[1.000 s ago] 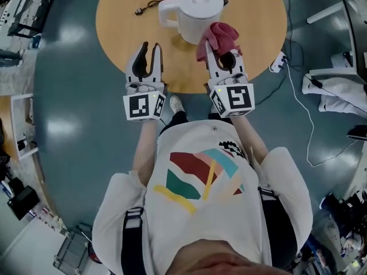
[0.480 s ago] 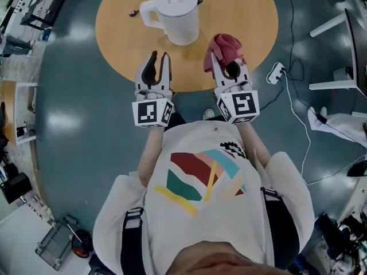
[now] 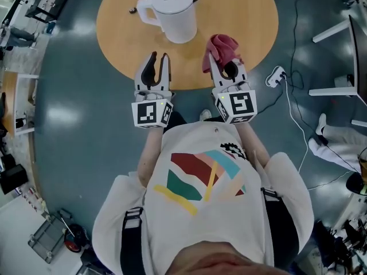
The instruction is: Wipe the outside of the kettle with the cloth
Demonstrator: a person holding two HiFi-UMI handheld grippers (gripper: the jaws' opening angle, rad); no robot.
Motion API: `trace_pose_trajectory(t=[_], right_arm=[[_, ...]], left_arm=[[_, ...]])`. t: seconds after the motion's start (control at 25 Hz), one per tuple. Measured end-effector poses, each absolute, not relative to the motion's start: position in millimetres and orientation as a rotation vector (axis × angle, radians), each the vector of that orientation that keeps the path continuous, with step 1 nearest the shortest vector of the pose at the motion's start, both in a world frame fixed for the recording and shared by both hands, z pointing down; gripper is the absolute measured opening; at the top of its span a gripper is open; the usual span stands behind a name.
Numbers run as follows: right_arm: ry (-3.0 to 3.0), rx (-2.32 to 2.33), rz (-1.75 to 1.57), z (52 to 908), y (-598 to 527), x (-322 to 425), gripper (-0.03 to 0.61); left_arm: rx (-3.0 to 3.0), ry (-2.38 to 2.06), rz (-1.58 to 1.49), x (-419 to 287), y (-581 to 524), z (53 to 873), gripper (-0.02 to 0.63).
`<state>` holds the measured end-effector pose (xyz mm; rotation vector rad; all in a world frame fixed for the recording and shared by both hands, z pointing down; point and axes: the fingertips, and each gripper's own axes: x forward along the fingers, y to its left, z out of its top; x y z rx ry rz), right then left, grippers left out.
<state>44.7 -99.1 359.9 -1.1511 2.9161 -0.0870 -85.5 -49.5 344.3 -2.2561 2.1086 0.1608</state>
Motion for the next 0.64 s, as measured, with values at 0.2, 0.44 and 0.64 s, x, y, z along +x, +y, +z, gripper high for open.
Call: trace_pose_trajectory(t=[0.2,0.44,0.64], right_arm=[[2.914,-1.149,-0.098,361,-102,50,0.038],[2.9,-1.136,-0.083,358,-105,54,0.038],[2.888,-1.153,-0.094,361,-102,66,0.038]], left_arm=[[-2.242,2.106,0.172,-83,-51,340,0.152],[-2.227,2.107,0.172,-82,-54,340,0.152],[-2.253,2.109,0.161,-69,-50,350,0.152]])
